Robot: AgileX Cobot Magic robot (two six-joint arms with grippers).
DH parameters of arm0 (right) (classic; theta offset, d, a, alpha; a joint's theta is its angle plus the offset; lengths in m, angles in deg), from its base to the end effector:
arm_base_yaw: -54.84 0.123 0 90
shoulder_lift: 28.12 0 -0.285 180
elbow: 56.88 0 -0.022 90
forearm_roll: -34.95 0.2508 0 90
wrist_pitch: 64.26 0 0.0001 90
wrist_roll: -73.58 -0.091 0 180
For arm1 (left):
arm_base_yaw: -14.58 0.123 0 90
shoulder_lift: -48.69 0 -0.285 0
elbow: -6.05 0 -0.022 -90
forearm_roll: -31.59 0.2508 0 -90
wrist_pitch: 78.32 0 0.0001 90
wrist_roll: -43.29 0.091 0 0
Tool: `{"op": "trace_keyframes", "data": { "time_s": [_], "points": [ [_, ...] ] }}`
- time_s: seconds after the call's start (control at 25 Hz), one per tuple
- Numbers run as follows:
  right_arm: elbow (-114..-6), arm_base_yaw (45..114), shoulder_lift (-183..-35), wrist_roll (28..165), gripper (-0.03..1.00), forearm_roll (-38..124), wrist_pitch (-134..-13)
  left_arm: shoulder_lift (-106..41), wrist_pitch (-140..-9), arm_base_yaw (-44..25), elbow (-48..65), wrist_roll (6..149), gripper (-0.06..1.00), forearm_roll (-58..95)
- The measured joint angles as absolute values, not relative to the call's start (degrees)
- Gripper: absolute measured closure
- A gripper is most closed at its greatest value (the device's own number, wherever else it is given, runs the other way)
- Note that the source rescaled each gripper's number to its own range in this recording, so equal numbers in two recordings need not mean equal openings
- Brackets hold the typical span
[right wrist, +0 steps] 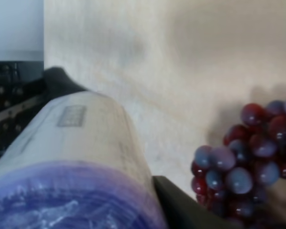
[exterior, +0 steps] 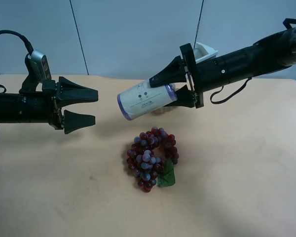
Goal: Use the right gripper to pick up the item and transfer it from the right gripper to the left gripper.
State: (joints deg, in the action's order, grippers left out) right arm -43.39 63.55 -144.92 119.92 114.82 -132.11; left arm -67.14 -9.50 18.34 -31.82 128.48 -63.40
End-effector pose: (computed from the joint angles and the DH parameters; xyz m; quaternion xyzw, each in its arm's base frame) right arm 0.3339 0.1351 0.1985 -0.0549 0.8252 0.5586 0.0626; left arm 0.2811 -0.0663 0.1383 0.0337 0.8018 -0.5599 0.2063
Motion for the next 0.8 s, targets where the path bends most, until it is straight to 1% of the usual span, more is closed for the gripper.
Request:
{"op": "trace_keyframes", "data": {
  "time_s": [0.2,0.56,0.8],
  "points": [
    [-43.4,64.9,-144.9,120.6,0.96,117.1,-132.1,-67.3,-9.5,16.8,-31.8,128.4,-0.06,-63.8],
    [-43.4,65.0,-144.9,121.5,0.96,117.9,-132.1,-67.5,-9.4,8.9,-26.3,127.4,-0.06,-64.8],
    [-43.4,65.3,-144.9,121.5,0.96,117.9,-132.1,-67.5,-9.4,7.7,-24.1,127.0,-0.06,-65.0]
  ]
}}
